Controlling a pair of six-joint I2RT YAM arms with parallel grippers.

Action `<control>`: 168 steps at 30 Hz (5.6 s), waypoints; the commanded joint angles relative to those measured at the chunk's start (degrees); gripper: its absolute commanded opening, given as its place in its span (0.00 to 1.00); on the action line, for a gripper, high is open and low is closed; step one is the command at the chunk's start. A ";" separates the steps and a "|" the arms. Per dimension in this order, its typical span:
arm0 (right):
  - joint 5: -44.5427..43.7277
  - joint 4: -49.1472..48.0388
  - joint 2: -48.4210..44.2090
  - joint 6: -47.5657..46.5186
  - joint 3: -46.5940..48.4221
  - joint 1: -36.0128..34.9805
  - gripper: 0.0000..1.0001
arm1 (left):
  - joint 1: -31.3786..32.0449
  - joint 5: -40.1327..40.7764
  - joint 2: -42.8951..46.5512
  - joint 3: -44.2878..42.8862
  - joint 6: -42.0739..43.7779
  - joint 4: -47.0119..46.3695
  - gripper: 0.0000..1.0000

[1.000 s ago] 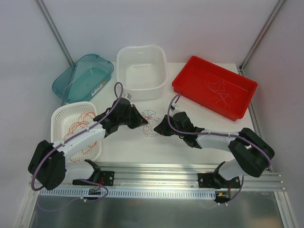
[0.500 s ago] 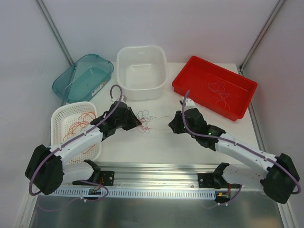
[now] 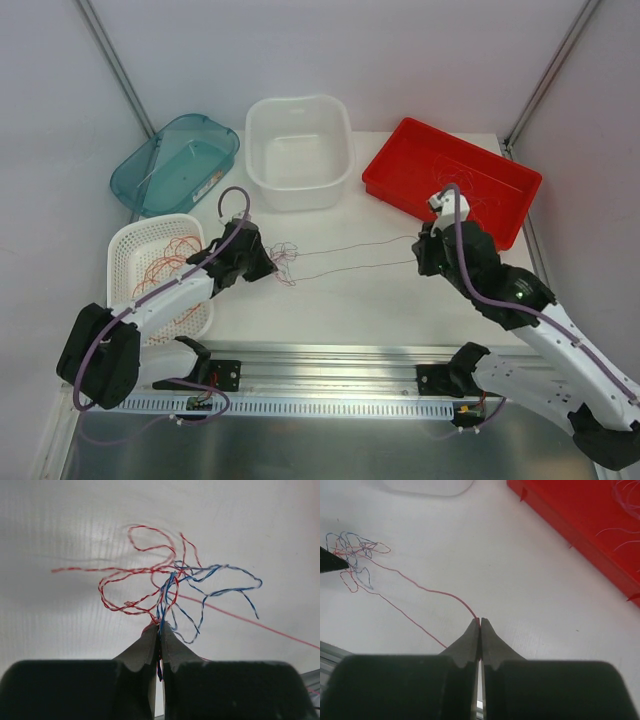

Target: Untangle the cables

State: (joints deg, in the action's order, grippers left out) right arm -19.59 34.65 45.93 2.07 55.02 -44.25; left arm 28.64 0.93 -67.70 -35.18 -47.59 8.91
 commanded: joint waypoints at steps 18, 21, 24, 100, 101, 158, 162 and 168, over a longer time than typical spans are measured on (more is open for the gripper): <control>-15.91 19.66 -7.35 -14.72 25.57 1.53 0.01 | -6.06 -1.36 -7.00 -1.12 3.82 1.38 0.09; -17.23 18.70 -6.30 -15.42 24.69 1.53 0.01 | -5.79 -6.79 -6.74 -2.09 5.66 1.55 0.14; -18.20 16.51 -5.15 -16.39 24.17 1.53 0.01 | -4.65 -11.19 -4.82 -1.91 7.77 2.25 0.14; 26.63 -21.99 17.80 3.73 -3.77 13.34 0.90 | -8.96 -13.68 2.94 -10.00 21.43 15.88 0.83; 26.45 -23.04 17.18 5.04 -5.26 12.18 0.90 | -8.96 -13.59 2.23 -9.91 20.01 15.44 0.82; 36.21 -54.96 53.47 16.48 -8.35 1.27 0.01 | -5.27 -9.90 4.51 0.64 8.50 5.42 0.70; 35.94 -54.96 53.65 17.01 -8.62 1.27 0.01 | -4.74 -9.89 2.49 1.34 -0.89 2.00 0.64; 36.29 -56.36 54.70 18.85 -8.79 1.18 0.01 | -2.19 -9.81 -3.12 1.17 -9.88 -5.21 0.61</control>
State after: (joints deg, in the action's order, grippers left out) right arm 15.68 -18.11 101.54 19.33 46.83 -42.89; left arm 25.47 -9.74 -68.38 -33.26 -50.02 9.06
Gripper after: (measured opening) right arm 0.015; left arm 0.615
